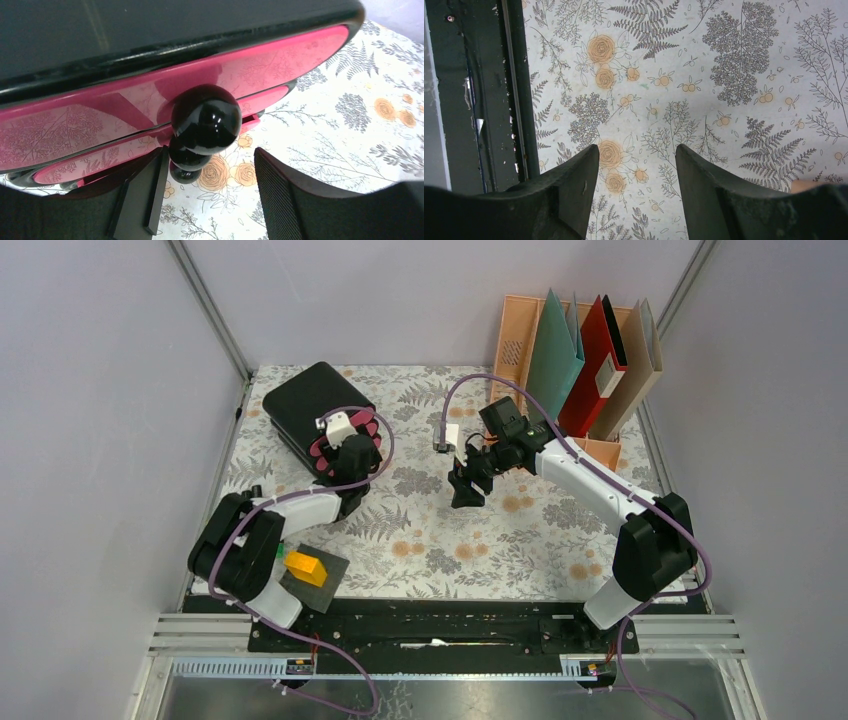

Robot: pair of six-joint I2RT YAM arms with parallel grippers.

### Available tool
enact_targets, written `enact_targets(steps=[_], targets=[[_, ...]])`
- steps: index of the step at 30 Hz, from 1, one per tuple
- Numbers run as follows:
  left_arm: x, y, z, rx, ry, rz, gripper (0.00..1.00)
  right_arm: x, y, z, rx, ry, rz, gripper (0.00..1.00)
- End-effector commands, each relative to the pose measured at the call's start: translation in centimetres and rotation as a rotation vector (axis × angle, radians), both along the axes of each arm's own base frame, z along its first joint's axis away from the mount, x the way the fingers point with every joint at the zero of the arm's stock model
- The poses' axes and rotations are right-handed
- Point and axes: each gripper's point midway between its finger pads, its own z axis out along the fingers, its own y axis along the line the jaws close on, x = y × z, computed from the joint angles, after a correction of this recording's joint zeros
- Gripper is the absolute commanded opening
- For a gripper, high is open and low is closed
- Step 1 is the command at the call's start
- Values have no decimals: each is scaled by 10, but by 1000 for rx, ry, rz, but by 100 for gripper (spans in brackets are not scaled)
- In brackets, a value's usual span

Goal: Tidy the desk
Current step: Close the drawer in the storage box, then open the drawer in the storage box.

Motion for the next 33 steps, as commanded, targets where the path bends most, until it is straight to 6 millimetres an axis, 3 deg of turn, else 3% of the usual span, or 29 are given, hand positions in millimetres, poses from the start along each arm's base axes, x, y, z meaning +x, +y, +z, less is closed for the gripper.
enact_targets(steps=[1, 8, 21, 33], targets=[[1, -12, 32, -56, -104, -69, 68, -2, 0, 15, 44, -29, 10, 65], [-3, -9, 8, -87, -41, 8, 69, -2, -1, 15, 43, -31, 10, 65], [-3, -16, -39, 6, 83, 113, 70, -2, -1, 15, 45, -32, 10, 65], [14, 0, -53, 53, 133, 197, 68, -1, -3, 16, 45, -35, 7, 65]])
